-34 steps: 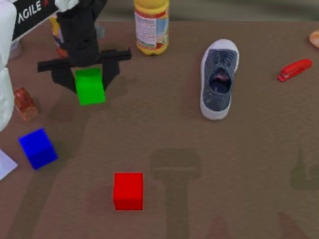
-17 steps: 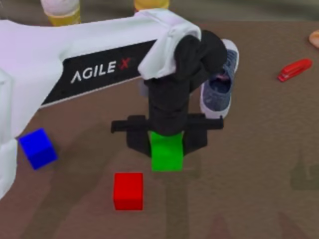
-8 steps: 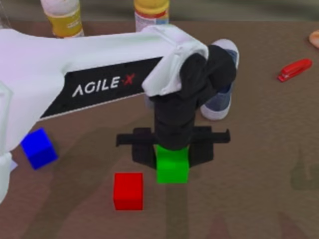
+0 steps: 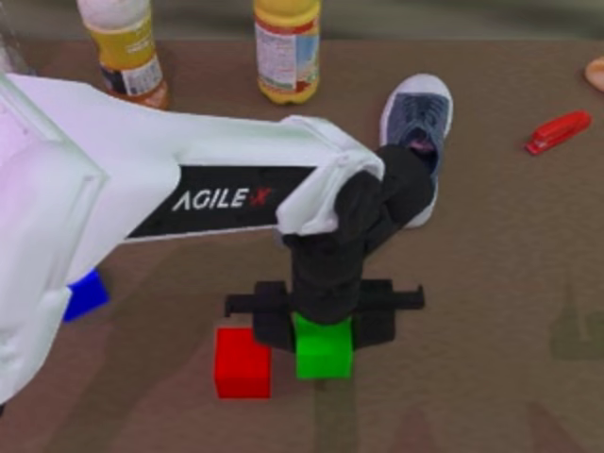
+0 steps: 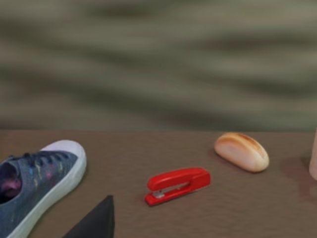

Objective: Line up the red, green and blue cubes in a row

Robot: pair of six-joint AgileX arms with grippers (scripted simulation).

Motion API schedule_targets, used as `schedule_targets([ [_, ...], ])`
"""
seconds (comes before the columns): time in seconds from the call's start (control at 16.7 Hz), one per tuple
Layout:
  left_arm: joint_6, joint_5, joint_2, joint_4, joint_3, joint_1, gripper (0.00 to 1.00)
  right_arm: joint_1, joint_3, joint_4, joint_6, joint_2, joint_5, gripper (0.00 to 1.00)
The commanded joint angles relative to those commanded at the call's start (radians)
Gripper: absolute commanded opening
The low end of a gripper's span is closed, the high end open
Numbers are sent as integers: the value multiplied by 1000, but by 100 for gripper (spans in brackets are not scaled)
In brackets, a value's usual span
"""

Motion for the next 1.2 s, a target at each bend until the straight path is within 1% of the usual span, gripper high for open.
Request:
schedule_targets([
  [0.12,0,0,0,0,0,0,0,0,0,0,0,0,0,100],
  [0.9,0,0,0,0,0,0,98,0,0,0,0,0,0,100],
  [0.96,0,0,0,0,0,0,100,0,0,0,0,0,0,100],
  [1.2,0,0,0,0,0,0,100,0,0,0,0,0,0,100],
])
